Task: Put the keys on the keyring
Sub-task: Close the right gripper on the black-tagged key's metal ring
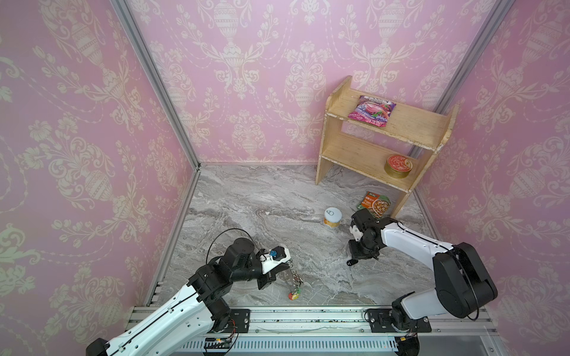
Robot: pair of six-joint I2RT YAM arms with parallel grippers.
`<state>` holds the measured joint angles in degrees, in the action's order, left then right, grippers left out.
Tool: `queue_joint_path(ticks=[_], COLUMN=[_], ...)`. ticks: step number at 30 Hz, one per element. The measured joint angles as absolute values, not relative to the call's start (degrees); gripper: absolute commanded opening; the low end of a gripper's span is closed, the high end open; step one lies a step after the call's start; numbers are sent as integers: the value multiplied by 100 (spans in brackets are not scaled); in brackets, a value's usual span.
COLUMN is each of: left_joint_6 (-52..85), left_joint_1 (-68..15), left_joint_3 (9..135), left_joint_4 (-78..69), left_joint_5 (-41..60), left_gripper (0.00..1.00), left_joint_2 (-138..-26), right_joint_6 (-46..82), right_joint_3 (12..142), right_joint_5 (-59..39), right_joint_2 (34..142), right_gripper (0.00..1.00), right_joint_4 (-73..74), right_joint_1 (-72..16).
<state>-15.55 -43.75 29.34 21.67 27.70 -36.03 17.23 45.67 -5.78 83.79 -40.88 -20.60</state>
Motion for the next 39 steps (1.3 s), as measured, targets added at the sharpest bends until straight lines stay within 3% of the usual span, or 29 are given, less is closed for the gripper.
queue_joint_path(ticks=[14,39], left_joint_6=[-1555,-1555], left_joint_1=[-4375,-4375], left_joint_3=[2934,2934], left_joint_4=[2202,2202], left_joint_5=[2768,2768], left_gripper=[0,0], left_joint_2=[-3597,-3546], right_joint_6=[1802,1800], right_joint_3=[4541,4541], right_joint_5=[-464,-397], right_joint_2=[8333,8344], right_gripper=[16,0], right_joint_4=[-4104,-4097], right_joint_1=[-2117,-2241])
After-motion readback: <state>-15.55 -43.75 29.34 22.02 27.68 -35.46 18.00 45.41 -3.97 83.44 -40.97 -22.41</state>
